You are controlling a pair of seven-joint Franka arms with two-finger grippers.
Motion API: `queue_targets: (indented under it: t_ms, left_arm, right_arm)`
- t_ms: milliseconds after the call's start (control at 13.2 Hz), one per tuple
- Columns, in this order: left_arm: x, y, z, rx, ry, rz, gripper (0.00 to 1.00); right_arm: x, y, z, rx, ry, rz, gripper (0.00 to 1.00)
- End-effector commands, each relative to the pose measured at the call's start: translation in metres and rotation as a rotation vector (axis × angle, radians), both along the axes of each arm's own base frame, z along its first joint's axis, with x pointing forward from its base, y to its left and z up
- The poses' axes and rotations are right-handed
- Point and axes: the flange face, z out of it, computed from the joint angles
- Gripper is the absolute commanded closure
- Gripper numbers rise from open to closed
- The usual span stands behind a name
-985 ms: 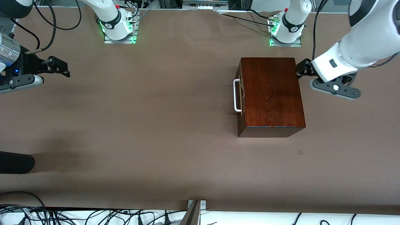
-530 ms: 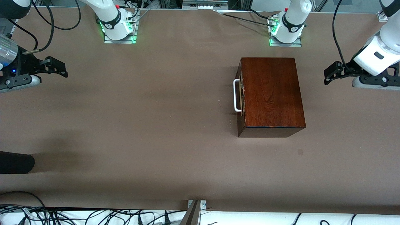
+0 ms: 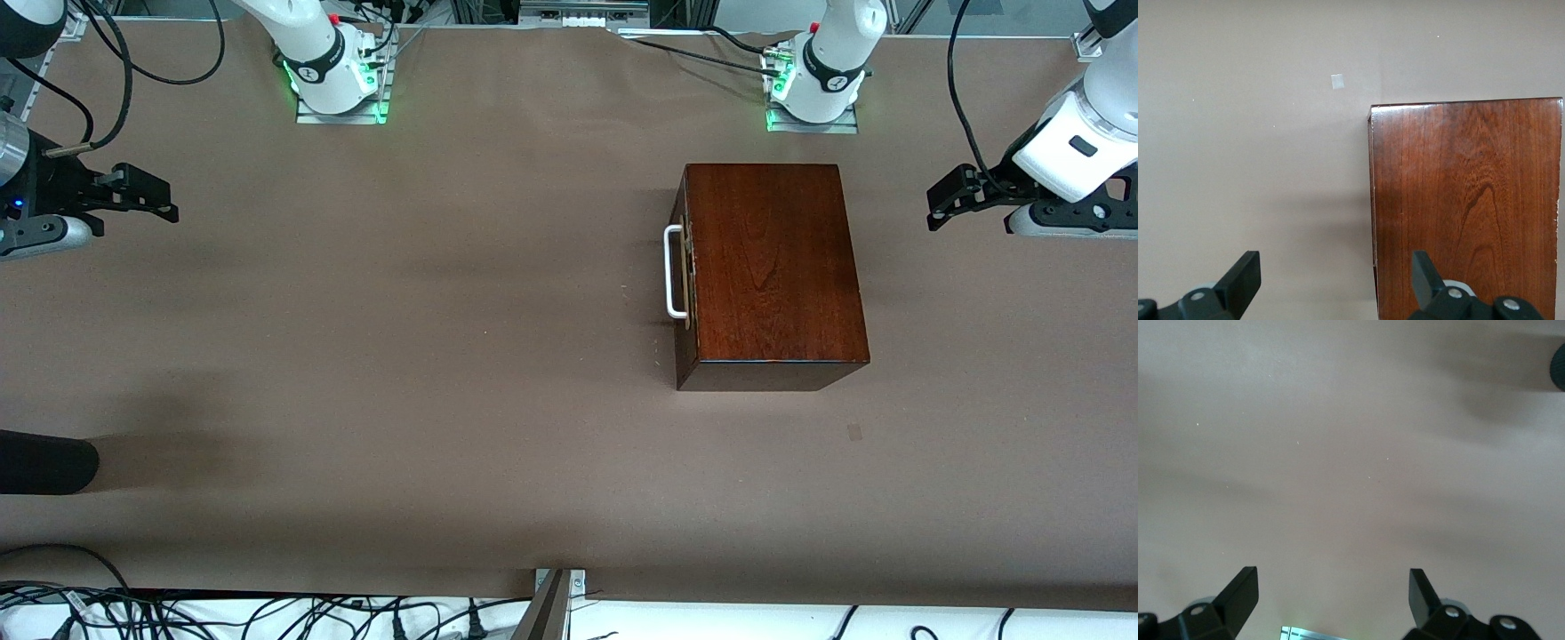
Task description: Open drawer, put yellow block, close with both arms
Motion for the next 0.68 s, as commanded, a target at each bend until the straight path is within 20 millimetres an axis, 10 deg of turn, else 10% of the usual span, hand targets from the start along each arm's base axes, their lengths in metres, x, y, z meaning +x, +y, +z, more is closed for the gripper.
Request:
queue_targets:
  t_ms: [0,606]
  left_arm:
    - [-0.0034,0.0010,0.0011,-0.001,-0.008,0.014,0.00]
    - [-0.0038,-0.0012,0.0000,0.001,0.036,-0.006,0.00]
  right_arm:
    - [-0.0006,0.0043,0.0041,-0.012,-0.019,0.018,0.00]
    - [0.0006,0.0046,0.0071,-0.011,-0.028,0.018,0.00]
